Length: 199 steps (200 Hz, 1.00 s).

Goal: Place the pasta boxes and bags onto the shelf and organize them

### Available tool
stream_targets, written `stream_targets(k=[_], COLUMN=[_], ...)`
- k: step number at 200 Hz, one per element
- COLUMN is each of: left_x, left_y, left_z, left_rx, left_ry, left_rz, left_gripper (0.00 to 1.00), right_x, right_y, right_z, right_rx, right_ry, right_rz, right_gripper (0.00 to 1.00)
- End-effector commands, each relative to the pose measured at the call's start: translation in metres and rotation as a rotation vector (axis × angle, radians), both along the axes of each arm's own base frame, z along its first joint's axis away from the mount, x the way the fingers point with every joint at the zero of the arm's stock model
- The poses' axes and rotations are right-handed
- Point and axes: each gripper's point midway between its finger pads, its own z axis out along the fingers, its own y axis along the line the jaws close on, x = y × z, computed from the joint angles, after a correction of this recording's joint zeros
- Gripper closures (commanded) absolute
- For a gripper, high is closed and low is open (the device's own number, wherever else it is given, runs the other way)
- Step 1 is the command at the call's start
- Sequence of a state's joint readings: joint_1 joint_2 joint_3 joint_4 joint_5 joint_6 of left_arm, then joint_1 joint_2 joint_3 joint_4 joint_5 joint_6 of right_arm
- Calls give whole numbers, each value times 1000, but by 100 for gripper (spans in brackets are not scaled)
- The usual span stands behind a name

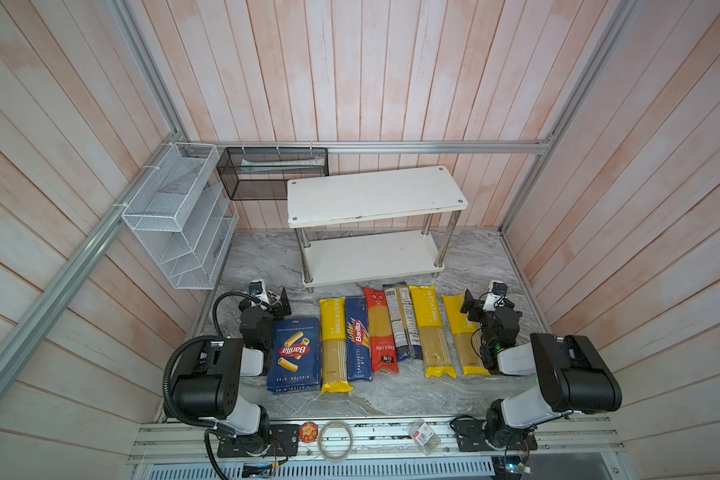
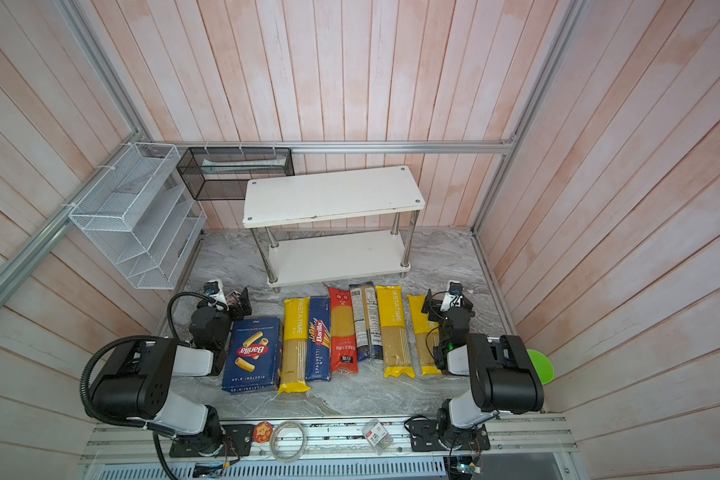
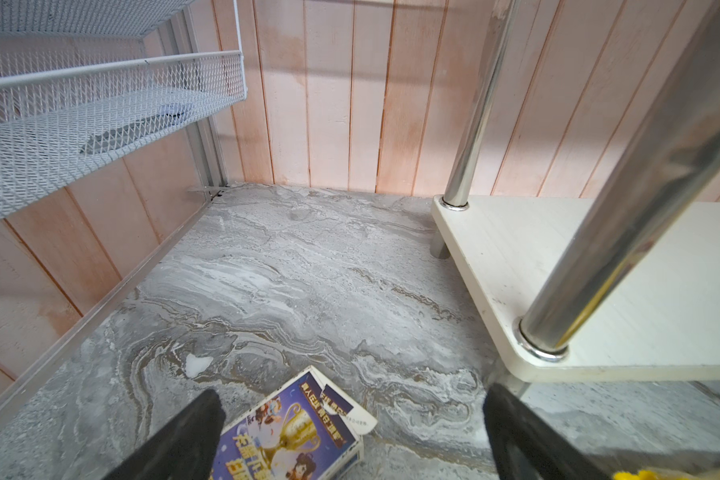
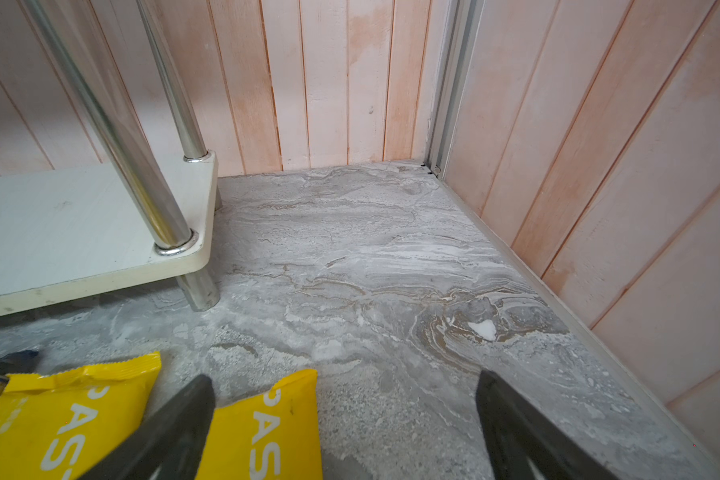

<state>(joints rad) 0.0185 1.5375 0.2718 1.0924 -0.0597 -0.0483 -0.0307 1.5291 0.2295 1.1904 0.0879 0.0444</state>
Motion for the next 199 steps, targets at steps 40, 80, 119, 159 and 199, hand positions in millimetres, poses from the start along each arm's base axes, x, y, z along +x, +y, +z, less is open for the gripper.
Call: stream_targets(k=[40,80,119,159,199], left_x=[4,4,4,18,17], left_y=[-1,-1,-1,-6,-31], left_z=[9,9,10,28,69], left_rx=[13,12,14,21,-110], left_ry=[-31,-34,-36,26,98], left_rz=[-2,-2,-2,-22,-82], left_gripper=[0,1,0,0,1], right_x=[4,4,8,24,11], right_y=[0,0,0,10,38], right_z=[13,13,24,53,68], right_rx=[-2,-2,3,53,131], right_ry=[-40,-40,-71,40,150], right_rz=[2,3,3,47,100], right_gripper=[2,2,7,8,9])
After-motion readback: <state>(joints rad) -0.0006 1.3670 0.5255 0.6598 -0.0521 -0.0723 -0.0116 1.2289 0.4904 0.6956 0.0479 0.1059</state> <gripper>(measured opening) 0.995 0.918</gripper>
